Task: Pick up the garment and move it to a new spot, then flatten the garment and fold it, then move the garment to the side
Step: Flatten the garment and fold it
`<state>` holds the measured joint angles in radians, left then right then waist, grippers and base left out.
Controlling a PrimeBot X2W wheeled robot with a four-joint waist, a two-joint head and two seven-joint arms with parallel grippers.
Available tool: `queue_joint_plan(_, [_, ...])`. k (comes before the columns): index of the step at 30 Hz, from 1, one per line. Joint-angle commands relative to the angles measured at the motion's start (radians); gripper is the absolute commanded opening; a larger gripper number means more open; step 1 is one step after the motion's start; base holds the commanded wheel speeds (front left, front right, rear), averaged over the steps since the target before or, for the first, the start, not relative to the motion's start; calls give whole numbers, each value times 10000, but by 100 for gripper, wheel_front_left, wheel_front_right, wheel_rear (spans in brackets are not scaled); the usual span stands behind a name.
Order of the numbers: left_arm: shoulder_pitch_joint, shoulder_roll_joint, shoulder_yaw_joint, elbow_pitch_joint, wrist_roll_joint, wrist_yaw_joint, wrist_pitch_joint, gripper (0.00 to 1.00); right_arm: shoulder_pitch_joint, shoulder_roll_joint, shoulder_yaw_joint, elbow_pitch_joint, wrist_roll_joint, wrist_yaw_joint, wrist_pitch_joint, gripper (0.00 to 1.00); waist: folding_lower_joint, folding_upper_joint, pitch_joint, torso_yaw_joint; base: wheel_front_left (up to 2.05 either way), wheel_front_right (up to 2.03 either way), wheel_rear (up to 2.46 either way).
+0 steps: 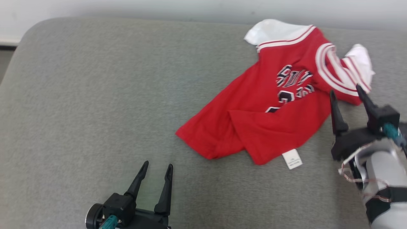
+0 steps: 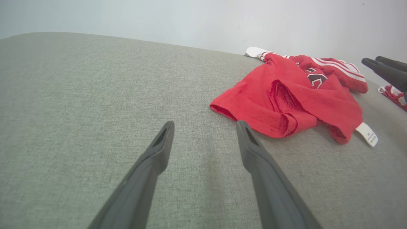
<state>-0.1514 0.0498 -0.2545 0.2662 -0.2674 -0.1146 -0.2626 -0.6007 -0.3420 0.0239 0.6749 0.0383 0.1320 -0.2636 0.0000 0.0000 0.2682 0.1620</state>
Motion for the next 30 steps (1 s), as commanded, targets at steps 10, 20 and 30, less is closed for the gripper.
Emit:
queue_joint_plan(10, [159,12,117,409,128,-72,-29,100,2312,958,-826,-1387,303,-30,0,100,0,0,-839,-1798,0,0,0])
queue_joint_plan(20, [-730,12,979,1408,502,131,-29,100,2433,1356,-696,-2260,465,-30,1,100,0,0,-438,-2758,0,0,0])
queue_joint_plan(30, [-1564,13,1638,2910,939,509,-26,10,2273,1574,-648,-2638,603,-30,1,100,0,0,87,-3369,0,0,0])
